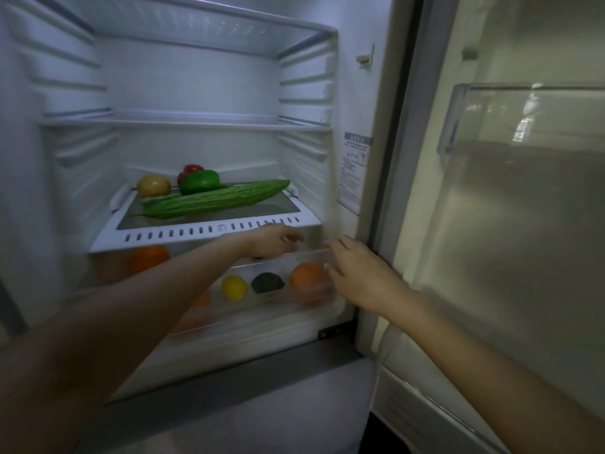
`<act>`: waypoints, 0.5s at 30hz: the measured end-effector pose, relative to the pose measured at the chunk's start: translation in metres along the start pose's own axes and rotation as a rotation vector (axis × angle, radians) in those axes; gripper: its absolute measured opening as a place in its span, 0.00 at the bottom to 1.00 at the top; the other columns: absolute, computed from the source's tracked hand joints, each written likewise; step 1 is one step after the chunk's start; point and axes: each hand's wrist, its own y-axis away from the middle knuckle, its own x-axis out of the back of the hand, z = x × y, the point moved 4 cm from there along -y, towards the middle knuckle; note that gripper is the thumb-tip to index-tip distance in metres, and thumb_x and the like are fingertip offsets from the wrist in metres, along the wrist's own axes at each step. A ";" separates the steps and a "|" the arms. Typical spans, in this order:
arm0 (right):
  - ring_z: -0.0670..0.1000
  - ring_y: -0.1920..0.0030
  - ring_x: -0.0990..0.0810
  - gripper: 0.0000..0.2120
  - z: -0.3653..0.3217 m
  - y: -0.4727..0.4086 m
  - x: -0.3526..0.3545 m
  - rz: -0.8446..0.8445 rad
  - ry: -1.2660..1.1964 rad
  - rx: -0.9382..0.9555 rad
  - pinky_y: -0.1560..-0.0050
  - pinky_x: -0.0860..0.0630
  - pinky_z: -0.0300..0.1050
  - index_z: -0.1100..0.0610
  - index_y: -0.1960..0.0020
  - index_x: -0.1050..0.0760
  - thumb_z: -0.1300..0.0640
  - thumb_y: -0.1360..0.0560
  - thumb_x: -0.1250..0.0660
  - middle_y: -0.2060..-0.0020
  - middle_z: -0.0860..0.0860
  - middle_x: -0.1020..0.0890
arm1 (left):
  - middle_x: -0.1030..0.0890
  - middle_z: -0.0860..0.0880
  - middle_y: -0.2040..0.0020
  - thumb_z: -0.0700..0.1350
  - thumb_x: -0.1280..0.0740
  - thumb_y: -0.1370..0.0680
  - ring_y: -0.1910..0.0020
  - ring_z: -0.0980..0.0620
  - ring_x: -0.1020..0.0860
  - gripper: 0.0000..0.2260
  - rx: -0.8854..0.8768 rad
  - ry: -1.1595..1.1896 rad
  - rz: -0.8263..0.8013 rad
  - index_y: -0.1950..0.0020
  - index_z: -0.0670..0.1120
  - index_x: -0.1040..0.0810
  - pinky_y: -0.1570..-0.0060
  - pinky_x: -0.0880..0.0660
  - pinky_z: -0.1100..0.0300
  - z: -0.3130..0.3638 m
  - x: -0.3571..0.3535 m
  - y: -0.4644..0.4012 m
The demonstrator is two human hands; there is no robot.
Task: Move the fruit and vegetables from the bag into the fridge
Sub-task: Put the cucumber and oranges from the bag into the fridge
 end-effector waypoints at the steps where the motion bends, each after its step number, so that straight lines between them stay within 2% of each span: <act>1: 0.56 0.34 0.34 0.22 -0.002 -0.003 -0.001 -0.001 -0.003 0.002 0.35 0.32 0.51 0.59 0.28 0.39 0.55 0.21 0.43 0.35 0.56 0.31 | 0.26 0.48 0.33 0.48 0.39 0.20 0.38 0.49 0.26 0.16 0.008 -0.028 0.043 0.33 0.50 0.28 0.38 0.33 0.58 0.001 0.005 0.006; 4: 0.56 0.35 0.32 0.20 -0.009 -0.011 -0.002 0.023 -0.020 0.005 0.38 0.30 0.52 0.59 0.31 0.36 0.55 0.21 0.43 0.36 0.56 0.30 | 0.25 0.47 0.35 0.51 0.40 0.20 0.39 0.46 0.26 0.16 0.004 -0.149 0.195 0.33 0.50 0.28 0.43 0.29 0.53 0.012 0.022 0.040; 7: 0.55 0.36 0.32 0.19 -0.019 -0.017 -0.004 0.088 -0.033 0.033 0.40 0.31 0.50 0.58 0.32 0.35 0.54 0.21 0.43 0.36 0.55 0.30 | 0.25 0.46 0.37 0.53 0.42 0.20 0.41 0.45 0.26 0.17 0.072 -0.303 0.357 0.32 0.49 0.30 0.48 0.27 0.51 0.022 0.030 0.081; 12: 0.52 0.38 0.31 0.16 -0.044 -0.014 -0.012 0.193 -0.034 0.155 0.40 0.31 0.47 0.57 0.36 0.31 0.52 0.22 0.40 0.38 0.54 0.27 | 0.26 0.46 0.35 0.53 0.40 0.21 0.36 0.47 0.29 0.18 0.227 -0.446 0.595 0.33 0.48 0.29 0.37 0.33 0.50 0.024 0.015 0.146; 15: 0.53 0.39 0.31 0.15 -0.062 -0.008 -0.022 0.192 -0.032 0.215 0.40 0.32 0.47 0.56 0.38 0.30 0.51 0.22 0.41 0.40 0.54 0.27 | 0.25 0.45 0.37 0.51 0.38 0.23 0.37 0.46 0.28 0.17 0.300 -0.517 0.687 0.37 0.46 0.26 0.37 0.34 0.49 0.023 -0.002 0.184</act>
